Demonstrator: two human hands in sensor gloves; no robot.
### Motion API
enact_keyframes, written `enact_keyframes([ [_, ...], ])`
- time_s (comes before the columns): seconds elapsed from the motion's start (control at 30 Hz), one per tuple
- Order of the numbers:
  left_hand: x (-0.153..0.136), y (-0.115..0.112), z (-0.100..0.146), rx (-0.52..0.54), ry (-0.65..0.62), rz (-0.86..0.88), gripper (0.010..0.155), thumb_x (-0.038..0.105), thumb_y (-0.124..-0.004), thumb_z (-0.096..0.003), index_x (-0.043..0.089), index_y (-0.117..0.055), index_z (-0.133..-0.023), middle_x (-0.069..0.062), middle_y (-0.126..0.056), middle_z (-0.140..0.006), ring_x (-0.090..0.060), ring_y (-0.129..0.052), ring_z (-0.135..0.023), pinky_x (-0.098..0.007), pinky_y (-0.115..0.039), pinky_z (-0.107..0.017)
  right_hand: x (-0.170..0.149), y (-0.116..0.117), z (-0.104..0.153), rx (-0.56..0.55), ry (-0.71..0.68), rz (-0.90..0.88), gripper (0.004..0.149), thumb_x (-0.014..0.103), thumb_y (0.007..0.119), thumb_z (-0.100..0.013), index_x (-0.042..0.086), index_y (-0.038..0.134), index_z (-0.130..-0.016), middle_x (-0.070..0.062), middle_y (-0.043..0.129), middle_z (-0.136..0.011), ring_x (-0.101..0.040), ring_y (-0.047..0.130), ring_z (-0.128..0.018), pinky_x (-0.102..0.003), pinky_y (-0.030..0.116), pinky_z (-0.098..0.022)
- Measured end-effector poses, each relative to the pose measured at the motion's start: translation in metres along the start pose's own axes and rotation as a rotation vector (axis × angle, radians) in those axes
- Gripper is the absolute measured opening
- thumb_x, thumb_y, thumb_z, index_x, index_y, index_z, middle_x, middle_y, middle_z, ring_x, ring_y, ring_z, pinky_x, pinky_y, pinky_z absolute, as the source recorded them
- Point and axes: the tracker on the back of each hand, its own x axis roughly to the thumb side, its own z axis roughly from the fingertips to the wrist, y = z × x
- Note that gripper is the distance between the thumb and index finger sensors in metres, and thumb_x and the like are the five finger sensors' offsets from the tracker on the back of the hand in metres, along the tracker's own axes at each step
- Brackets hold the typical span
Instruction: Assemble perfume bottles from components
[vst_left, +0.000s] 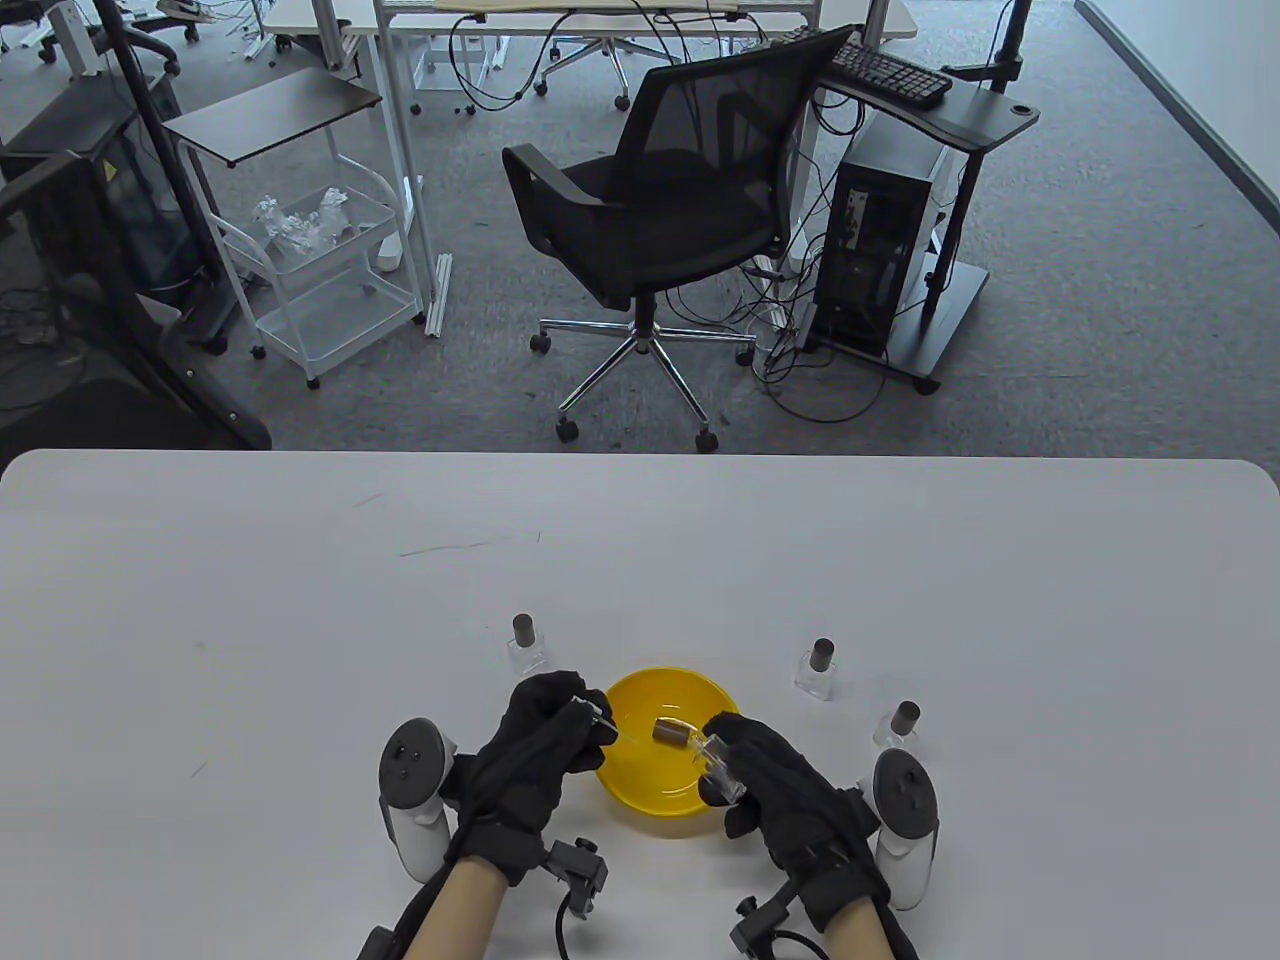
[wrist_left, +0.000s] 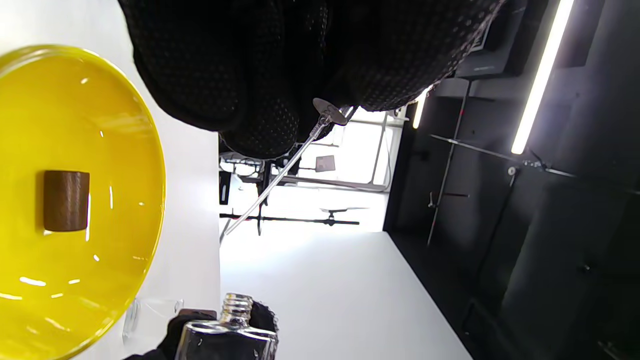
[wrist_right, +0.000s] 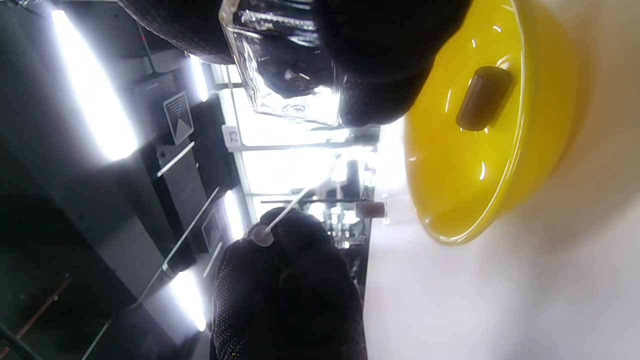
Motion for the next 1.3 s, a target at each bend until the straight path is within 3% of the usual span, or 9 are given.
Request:
enact_keyframes([
  [0.37, -0.004, -0.012, -0.001, -0.126, 0.02, 0.077, 0.045, 0.036, -0.079, -0.0551, 0.028, -0.067, -0.097, -0.007, -0.086, -0.091, -0.026, -0.097, -0.072, -0.037, -0.087, -0.052, -0.008, 0.003, -0.001, 0.047, 0.036, -0.108, 0.043, 0.038, 0.061, -0.069, 0.009, 0.066, -0.1, -0.015, 0.074, -0.092, -0.036, 0.091, -0.058, -0.024, 0.083, -0.03],
  [0.93, -0.008, -0.035, 0.004, -0.186, 0.024, -0.001, 0.043, 0.039, -0.081, -0.0538, 0.031, -0.072, -0.095, -0.003, -0.09, -0.09, -0.025, -0.098, -0.072, -0.037, -0.087, -0.052, -0.001, 0.012, 0.0, 0.117, -0.006, -0.175, 0.044, 0.04, 0.058, -0.07, 0.012, 0.061, -0.103, -0.014, 0.07, -0.096, -0.034, 0.089, -0.063, -0.023, 0.083, -0.034],
  [1.07, -0.006, -0.039, 0.006, -0.201, 0.017, -0.096, 0.042, 0.041, -0.081, -0.0532, 0.034, -0.073, -0.094, -0.002, -0.09, -0.09, -0.026, -0.096, -0.074, -0.039, -0.085, -0.053, 0.004, 0.017, 0.001, 0.083, -0.051, -0.115, 0.045, 0.042, 0.059, -0.07, 0.012, 0.06, -0.103, -0.014, 0.069, -0.096, -0.034, 0.089, -0.063, -0.023, 0.082, -0.035],
  [1.3, -0.002, -0.036, 0.006, -0.208, 0.034, -0.111, 0.041, 0.041, -0.081, -0.0531, 0.034, -0.074, -0.092, -0.004, -0.09, -0.088, -0.027, -0.097, -0.071, -0.038, -0.085, -0.052, 0.013, 0.021, 0.004, -0.027, -0.139, 0.013, 0.045, 0.044, 0.06, -0.068, 0.013, 0.063, -0.101, -0.012, 0.071, -0.093, -0.034, 0.09, -0.06, -0.023, 0.084, -0.035],
])
